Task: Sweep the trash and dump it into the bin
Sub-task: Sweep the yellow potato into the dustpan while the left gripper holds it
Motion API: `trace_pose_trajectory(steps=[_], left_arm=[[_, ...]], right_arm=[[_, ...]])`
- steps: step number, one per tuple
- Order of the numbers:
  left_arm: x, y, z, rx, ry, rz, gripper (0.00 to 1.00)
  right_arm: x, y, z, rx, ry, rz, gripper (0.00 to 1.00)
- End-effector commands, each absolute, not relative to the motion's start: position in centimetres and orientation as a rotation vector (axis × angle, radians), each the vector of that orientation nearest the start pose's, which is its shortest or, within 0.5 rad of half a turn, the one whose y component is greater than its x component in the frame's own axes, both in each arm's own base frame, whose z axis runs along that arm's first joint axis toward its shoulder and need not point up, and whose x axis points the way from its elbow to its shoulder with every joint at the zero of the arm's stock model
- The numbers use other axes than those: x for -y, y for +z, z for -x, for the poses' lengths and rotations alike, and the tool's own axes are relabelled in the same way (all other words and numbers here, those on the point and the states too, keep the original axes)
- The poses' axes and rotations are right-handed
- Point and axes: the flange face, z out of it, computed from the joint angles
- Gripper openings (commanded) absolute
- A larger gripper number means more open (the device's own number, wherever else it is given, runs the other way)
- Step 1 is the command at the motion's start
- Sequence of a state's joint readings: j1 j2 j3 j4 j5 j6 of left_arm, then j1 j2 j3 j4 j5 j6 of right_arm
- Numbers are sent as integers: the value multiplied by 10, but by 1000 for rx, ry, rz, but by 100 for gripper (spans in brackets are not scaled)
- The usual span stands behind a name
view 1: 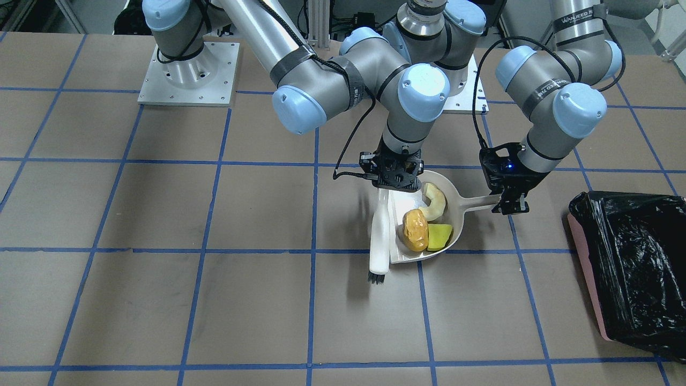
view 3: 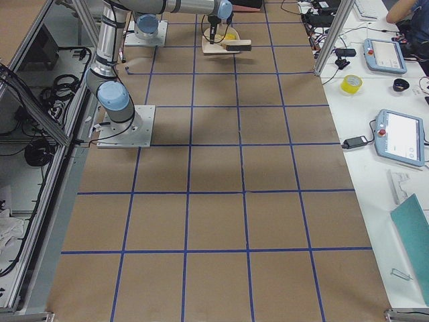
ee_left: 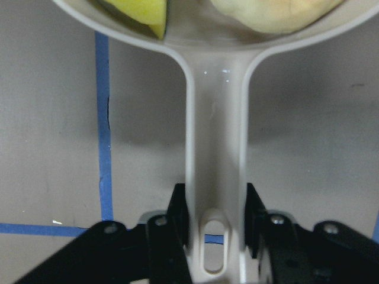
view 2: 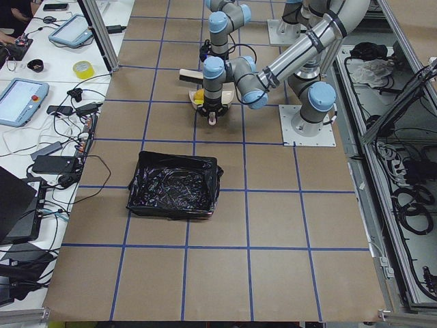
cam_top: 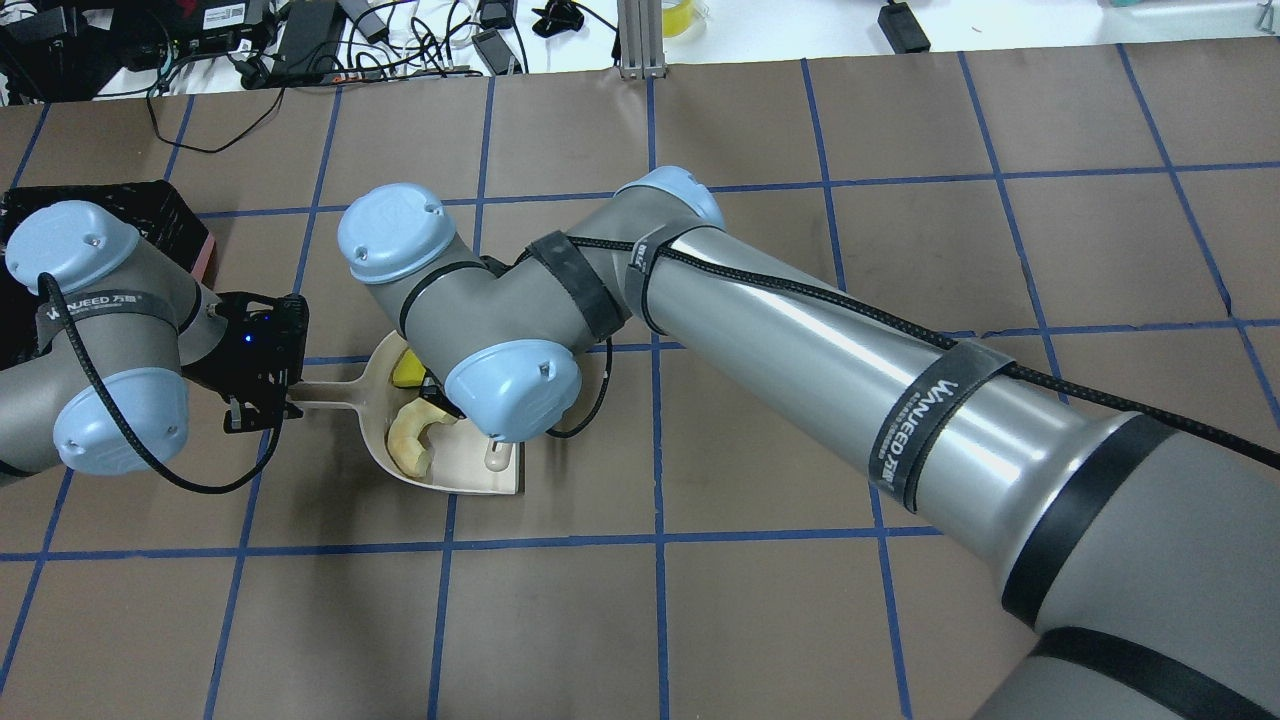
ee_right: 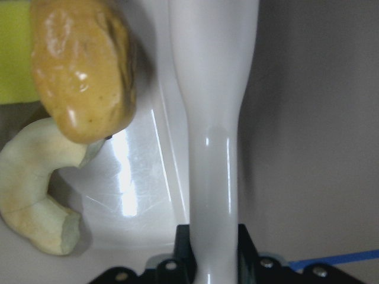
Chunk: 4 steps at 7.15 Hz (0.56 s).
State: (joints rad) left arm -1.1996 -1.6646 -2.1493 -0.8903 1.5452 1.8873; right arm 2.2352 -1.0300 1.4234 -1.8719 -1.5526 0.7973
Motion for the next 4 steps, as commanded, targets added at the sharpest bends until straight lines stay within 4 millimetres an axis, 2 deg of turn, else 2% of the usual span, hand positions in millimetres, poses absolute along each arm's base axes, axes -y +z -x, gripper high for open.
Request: trace_pose_trajectory(steps=[1, 2, 4], left_arm=[[468, 244, -46, -2319, -112, -2146, 0], [467, 245, -61, -2367, -173, -2108, 0], [468, 261, -112, -2464, -276, -1973, 0]], right_arm=[[482, 298, -464, -3206, 107, -237, 2], [499, 314, -432, -3193, 106, -317, 2], [529, 325, -361, -3189, 138, -376, 2]])
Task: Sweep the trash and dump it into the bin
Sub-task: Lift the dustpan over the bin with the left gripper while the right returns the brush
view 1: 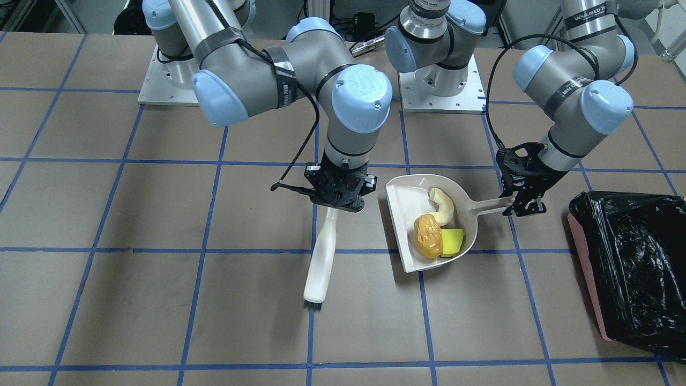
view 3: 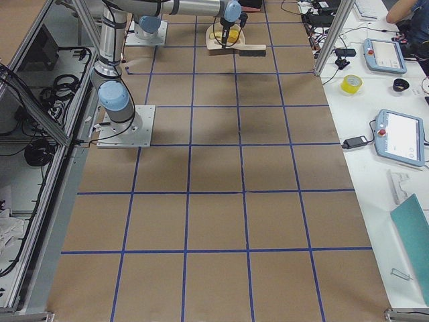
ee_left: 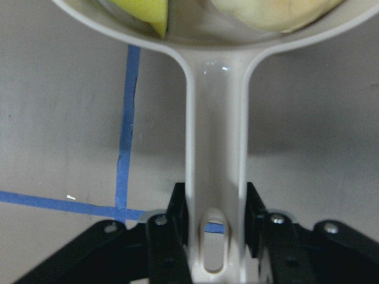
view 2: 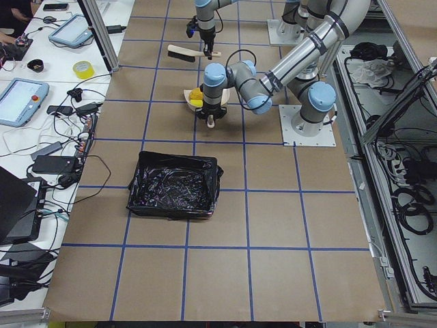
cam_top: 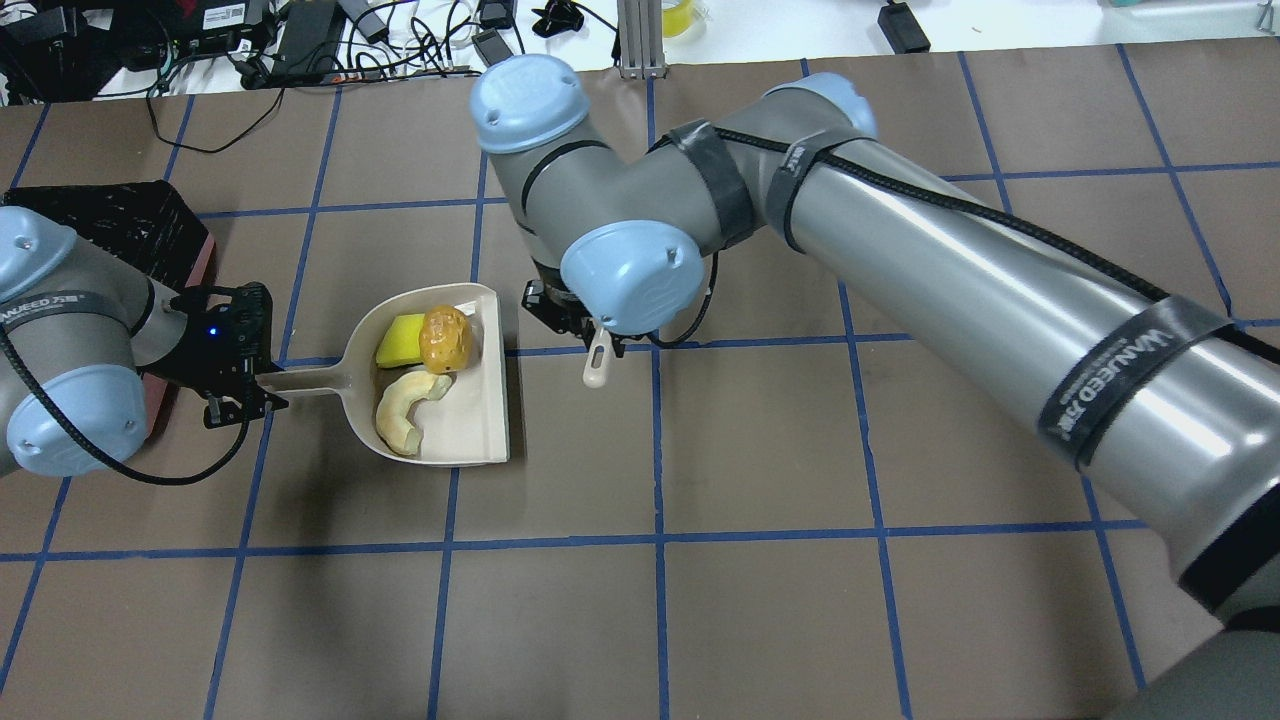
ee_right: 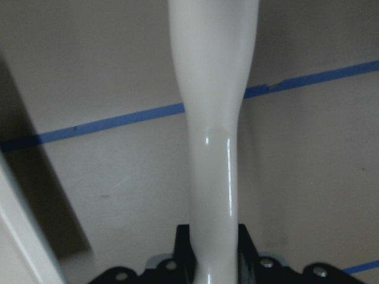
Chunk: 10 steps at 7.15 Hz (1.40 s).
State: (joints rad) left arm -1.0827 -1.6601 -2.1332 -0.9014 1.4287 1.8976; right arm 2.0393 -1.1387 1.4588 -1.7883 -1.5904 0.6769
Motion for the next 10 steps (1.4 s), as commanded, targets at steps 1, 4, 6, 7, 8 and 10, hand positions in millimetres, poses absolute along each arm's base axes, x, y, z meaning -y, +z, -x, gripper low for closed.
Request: trace_pose_trajectory(steps=[1, 4, 6, 7, 8, 10], left_arm=[[473, 277, -132, -2527, -262, -1958, 0], [480, 345, -210, -2714, -217, -1875, 0], [433, 349, -296, -2906, -241, -1657, 0], [415, 365, -331, -2952, -241, -1553, 0], [397, 385, -367, -3003, -220, -1460, 0], [390, 420, -417, -2962, -66, -1368, 0]], right_arm=[[543, 321, -314, -3218, 158, -359, 2], [586, 320, -141, -3277, 201, -154, 1], [606, 314, -36, -3283, 216, -23, 1], [614, 301, -9, -3283, 227, -32, 1], [627, 280, 20, -3321, 203, 36, 0], [630, 263, 84, -3296, 218, 154, 0]])
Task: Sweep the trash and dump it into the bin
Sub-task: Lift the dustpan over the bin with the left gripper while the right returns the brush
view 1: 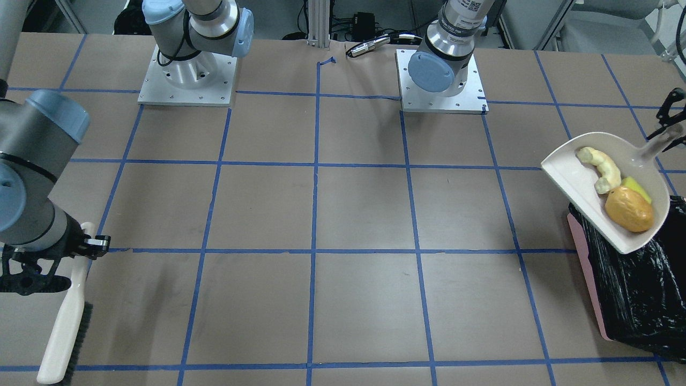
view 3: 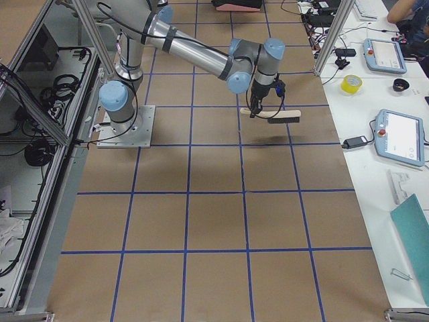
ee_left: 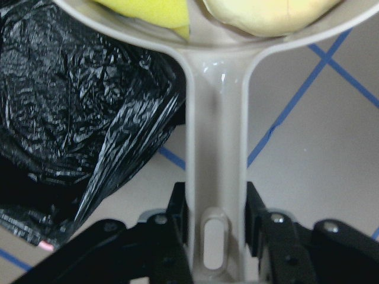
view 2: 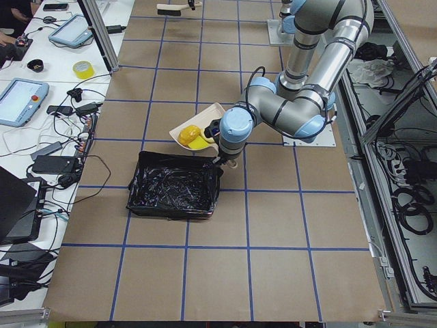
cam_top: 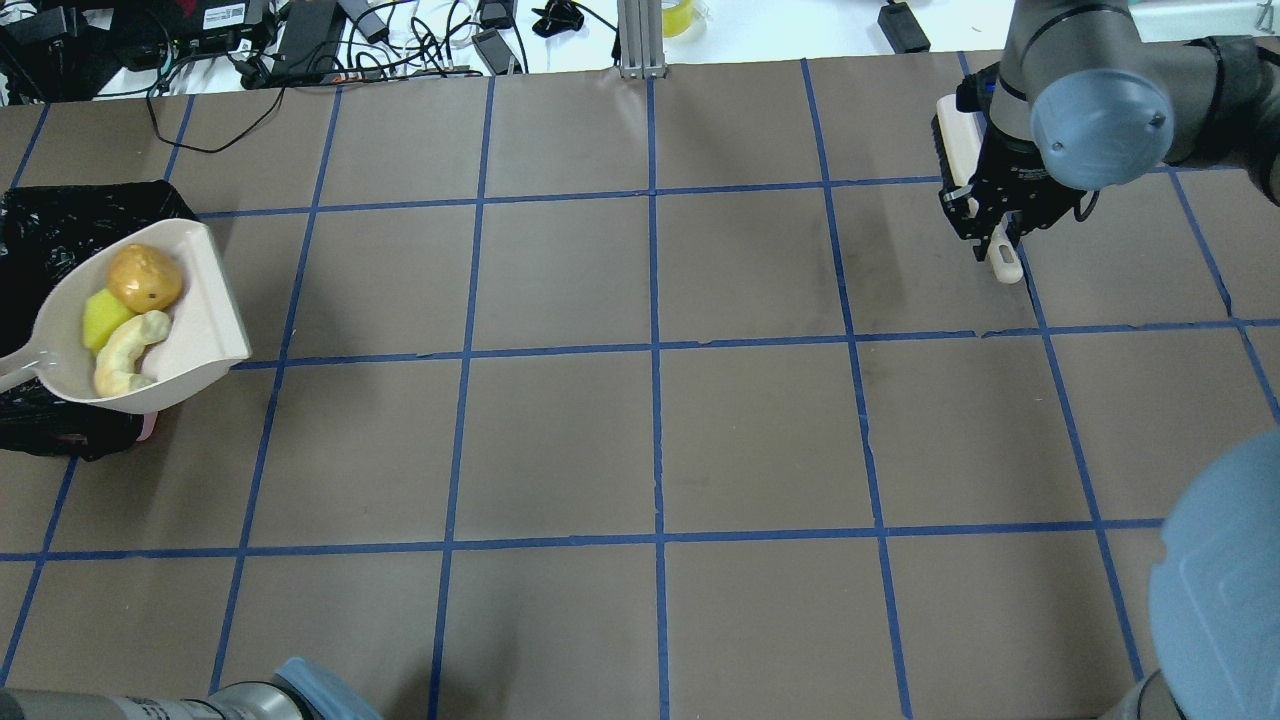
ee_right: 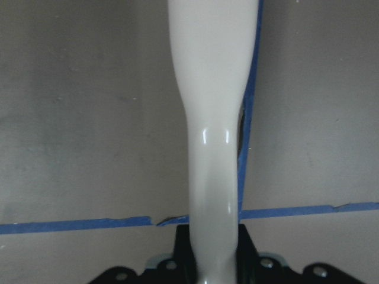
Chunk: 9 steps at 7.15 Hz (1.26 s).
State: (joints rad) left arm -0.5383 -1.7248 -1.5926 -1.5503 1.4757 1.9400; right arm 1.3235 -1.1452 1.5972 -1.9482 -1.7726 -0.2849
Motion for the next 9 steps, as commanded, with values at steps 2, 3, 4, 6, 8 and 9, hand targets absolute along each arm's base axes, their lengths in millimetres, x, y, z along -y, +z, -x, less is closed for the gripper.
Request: trace_pose_trajectory(steps=[2, 3, 4, 6, 8, 9], left_arm=[[394, 443, -465, -2905, 126, -1296, 0], [398, 464, -484, -2852, 280, -1230, 0], [414, 478, -479, -2794, 291, -1248, 0], [459, 481, -450, -2598, 527, -1338, 0], [484, 468, -443, -2447, 662, -1424, 0], [495, 471, -432, -2345, 694, -1554, 0]], right_arm=[[612, 237, 93, -3258, 299, 154, 0], [605, 230, 90, -3257, 302, 154, 0], [599, 225, 90, -3245, 328, 179, 0], [585, 237, 90, -3256, 306, 100, 0], [581, 233, 86, -3232, 302, 80, 0], [582, 231, 86, -3230, 304, 85, 1]])
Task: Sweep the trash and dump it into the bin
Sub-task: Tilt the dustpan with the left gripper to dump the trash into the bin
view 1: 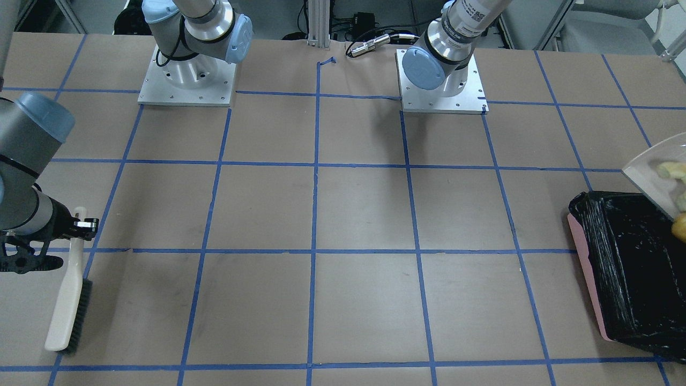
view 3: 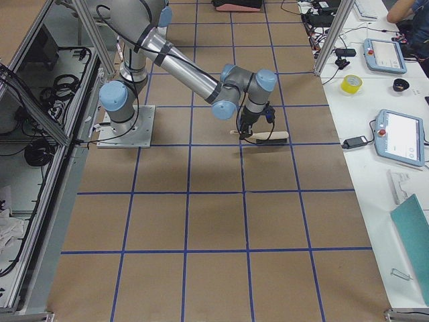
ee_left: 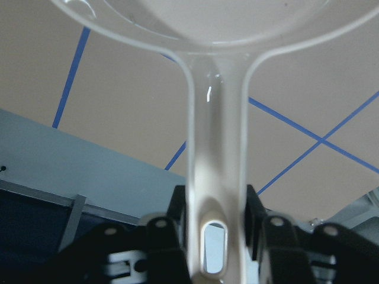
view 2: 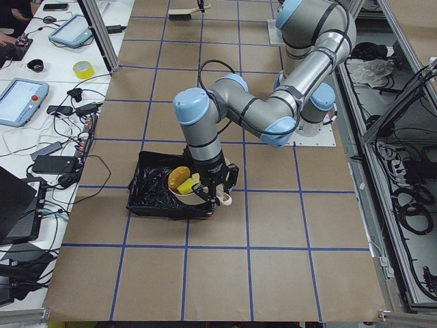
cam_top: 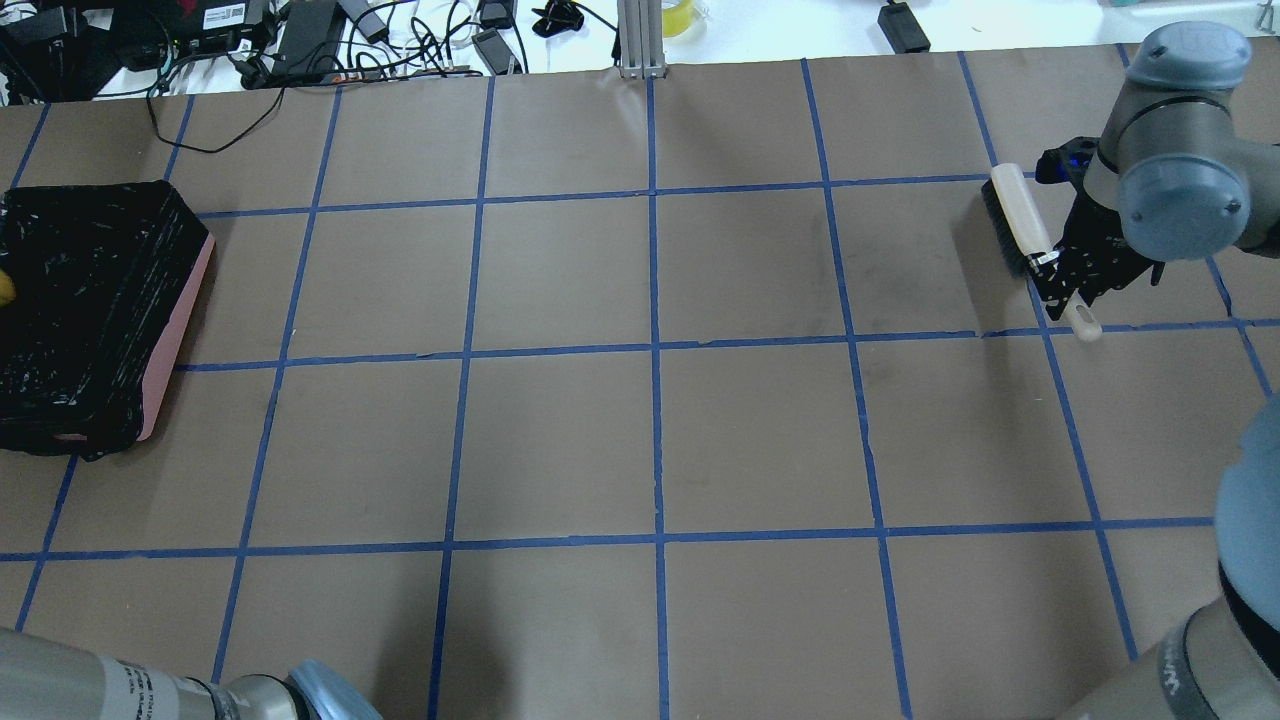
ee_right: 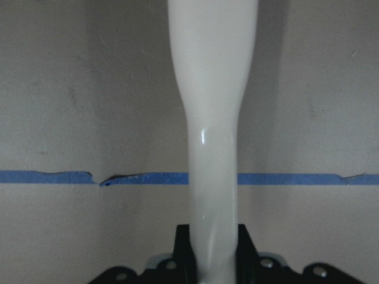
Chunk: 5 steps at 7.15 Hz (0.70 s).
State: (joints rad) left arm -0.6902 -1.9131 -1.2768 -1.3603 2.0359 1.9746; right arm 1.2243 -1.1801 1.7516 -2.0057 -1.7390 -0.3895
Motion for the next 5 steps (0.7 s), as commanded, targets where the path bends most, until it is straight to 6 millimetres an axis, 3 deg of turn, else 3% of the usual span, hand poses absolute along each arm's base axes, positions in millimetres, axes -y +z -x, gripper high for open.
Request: trace_pose_trajectory(steps=[1, 2, 3, 4, 5], left_arm=[[500, 471, -433, -2266, 686, -1583, 0], [502, 465, -427, -2232, 706, -1584, 0], [516, 469, -412, -2142, 736, -1621, 0], [525, 475, -401, -2083, 783, -1630, 0], [536, 481, -383, -2018, 829, -1634, 0]], right_arm=[[583, 231, 86, -3233, 295, 80, 6], [584, 232, 87, -3236, 291, 79, 22], [585, 231, 87, -3240, 276, 90, 53], [591, 235, 89, -3266, 191, 83, 72], [593, 234, 90, -3271, 178, 85, 79]])
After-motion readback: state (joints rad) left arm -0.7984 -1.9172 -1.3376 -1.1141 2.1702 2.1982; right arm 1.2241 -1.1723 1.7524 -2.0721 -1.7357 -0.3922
